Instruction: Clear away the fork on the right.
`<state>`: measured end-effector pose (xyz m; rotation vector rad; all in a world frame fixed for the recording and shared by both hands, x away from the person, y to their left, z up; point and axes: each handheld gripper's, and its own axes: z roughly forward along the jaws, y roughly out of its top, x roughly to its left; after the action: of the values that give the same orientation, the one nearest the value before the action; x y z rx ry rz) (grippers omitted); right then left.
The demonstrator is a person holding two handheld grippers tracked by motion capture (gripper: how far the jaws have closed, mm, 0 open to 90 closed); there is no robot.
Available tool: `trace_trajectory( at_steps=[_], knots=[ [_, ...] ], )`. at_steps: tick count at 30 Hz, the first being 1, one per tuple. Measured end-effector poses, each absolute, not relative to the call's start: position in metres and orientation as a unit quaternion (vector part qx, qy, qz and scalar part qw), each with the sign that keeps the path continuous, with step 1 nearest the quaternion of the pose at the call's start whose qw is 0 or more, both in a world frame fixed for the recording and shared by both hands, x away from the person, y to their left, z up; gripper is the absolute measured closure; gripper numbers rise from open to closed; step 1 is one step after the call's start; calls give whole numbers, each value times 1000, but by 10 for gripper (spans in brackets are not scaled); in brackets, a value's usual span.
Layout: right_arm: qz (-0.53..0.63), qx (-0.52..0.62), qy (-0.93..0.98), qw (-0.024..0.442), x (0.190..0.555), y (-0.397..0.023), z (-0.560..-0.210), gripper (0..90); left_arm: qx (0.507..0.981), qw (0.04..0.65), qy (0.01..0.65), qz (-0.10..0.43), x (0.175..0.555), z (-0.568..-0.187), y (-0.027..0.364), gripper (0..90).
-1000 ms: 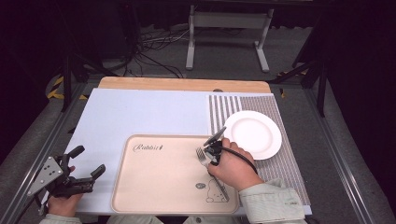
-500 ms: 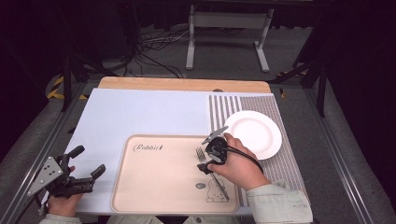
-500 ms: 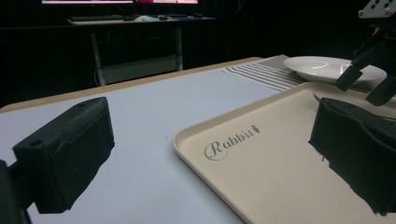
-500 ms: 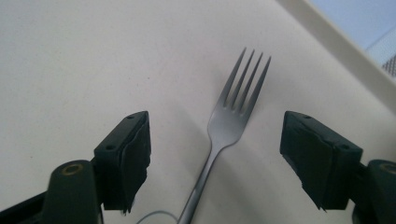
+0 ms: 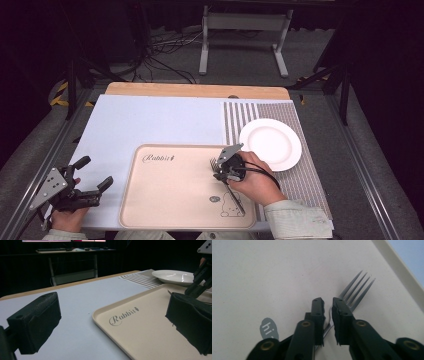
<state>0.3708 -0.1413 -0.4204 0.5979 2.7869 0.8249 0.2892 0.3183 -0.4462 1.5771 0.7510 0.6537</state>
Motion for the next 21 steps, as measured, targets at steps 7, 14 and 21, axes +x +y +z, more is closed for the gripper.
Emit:
trace_trajectory(
  at_steps=[7, 14, 21],
  knots=[
    [266, 186, 943, 79, 370, -139, -426, 900, 679, 597, 322, 281, 290, -446, 318, 4],
    [257, 182, 946, 74, 371, -137, -432, 900, 679, 596, 324, 280, 289, -446, 318, 4],
    [258, 189, 944, 74, 374, -139, -433, 900, 679, 596, 324, 280, 289, -447, 318, 4]
  ],
)
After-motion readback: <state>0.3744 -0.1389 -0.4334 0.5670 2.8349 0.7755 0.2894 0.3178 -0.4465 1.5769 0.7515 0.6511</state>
